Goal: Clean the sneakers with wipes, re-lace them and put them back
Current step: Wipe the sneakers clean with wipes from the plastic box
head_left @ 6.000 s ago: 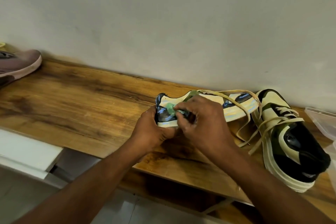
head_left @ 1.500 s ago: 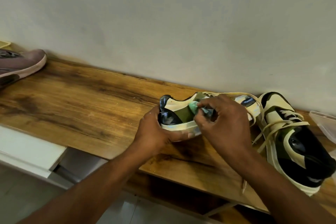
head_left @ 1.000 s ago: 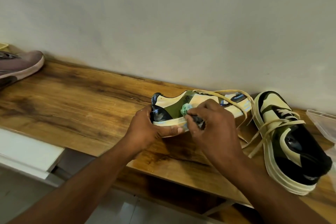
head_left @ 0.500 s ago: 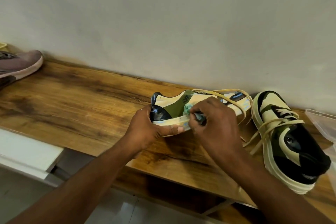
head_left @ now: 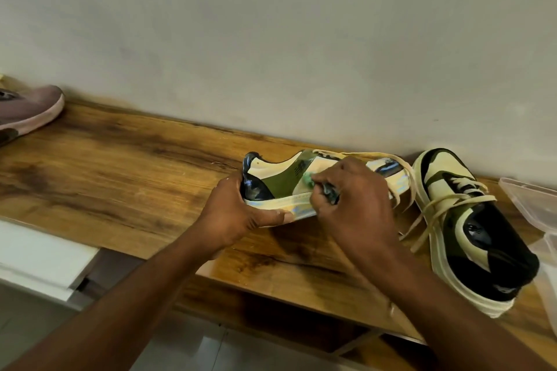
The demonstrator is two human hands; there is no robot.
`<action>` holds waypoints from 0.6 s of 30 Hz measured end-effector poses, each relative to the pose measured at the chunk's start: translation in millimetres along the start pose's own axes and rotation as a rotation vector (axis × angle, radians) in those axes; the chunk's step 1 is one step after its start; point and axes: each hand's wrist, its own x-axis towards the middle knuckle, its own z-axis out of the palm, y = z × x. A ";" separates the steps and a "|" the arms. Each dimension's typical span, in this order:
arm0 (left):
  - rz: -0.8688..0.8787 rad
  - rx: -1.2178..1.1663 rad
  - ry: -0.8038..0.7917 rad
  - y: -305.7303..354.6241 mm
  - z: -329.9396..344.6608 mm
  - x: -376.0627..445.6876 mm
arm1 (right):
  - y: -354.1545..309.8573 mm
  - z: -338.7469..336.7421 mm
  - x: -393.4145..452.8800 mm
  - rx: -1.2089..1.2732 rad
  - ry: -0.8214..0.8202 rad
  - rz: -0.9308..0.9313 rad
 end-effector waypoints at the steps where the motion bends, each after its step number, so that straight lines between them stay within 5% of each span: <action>1: 0.003 0.004 0.004 0.0 -1.2 -0.1 | 7.3 -5.4 5.5 -0.003 0.035 0.041; 5: 0.030 0.071 0.003 -2.2 -2.7 1.6 | 28.0 -25.5 16.3 0.004 0.145 0.176; 13: 0.127 0.198 0.008 -6.9 -3.8 2.7 | -3.9 2.8 -0.5 0.077 0.032 0.038; 18: 0.156 0.220 0.001 -6.2 -3.4 1.3 | 23.6 -18.4 17.6 0.052 0.139 0.166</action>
